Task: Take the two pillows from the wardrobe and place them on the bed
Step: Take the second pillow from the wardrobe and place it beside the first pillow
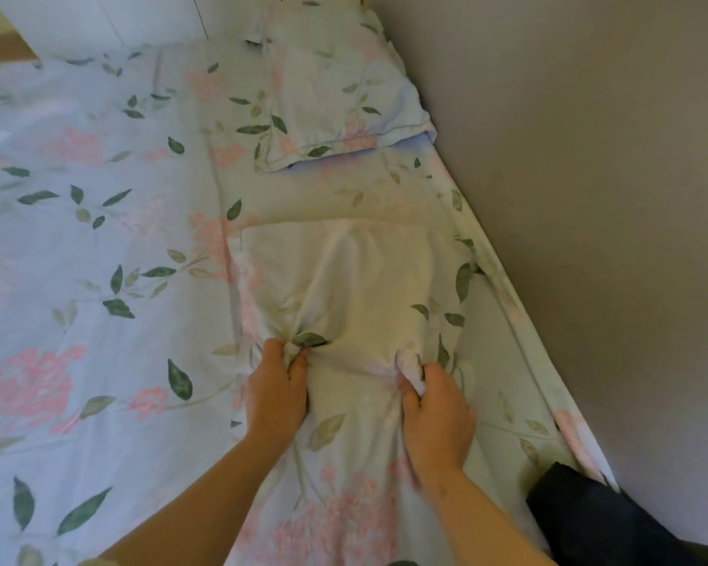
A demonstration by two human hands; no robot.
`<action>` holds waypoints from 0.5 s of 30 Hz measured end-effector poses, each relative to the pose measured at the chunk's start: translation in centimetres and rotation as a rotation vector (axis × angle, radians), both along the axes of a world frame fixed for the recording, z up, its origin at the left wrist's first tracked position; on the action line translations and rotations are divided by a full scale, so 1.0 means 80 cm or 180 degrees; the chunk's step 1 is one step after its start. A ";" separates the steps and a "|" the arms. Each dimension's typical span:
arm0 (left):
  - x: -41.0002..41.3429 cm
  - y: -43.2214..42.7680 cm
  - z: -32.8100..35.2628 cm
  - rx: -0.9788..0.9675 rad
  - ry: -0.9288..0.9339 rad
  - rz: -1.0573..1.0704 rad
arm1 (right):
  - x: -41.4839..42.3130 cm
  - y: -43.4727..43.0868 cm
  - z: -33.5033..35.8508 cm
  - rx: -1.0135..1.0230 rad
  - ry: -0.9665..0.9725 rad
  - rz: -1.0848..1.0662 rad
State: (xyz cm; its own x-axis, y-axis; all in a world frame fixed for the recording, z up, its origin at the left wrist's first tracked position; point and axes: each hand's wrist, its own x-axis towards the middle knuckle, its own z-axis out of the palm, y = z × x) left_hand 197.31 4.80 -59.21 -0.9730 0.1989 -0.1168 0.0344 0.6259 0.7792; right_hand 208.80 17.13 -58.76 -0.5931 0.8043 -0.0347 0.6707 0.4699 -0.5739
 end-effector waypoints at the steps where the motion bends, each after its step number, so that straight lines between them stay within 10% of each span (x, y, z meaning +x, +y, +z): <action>1: -0.008 0.012 0.017 0.0106 0.0005 0.0022 | -0.009 0.011 0.015 0.0057 0.0087 0.0003; 8: -0.081 0.108 0.102 0.0515 0.0069 0.0145 | -0.081 0.114 0.105 0.0558 0.0427 0.0120; 15: -0.131 0.179 0.087 -0.0055 -0.1482 -0.0240 | -0.125 0.205 0.102 -0.0194 -0.1199 0.0013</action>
State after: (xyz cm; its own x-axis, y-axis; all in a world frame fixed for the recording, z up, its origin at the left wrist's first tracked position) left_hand 186.86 19.09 -52.23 -0.7993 0.2611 -0.5412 -0.2704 0.6480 0.7120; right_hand 198.77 33.56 -50.62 -0.5330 0.7917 -0.2987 0.8381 0.4457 -0.3145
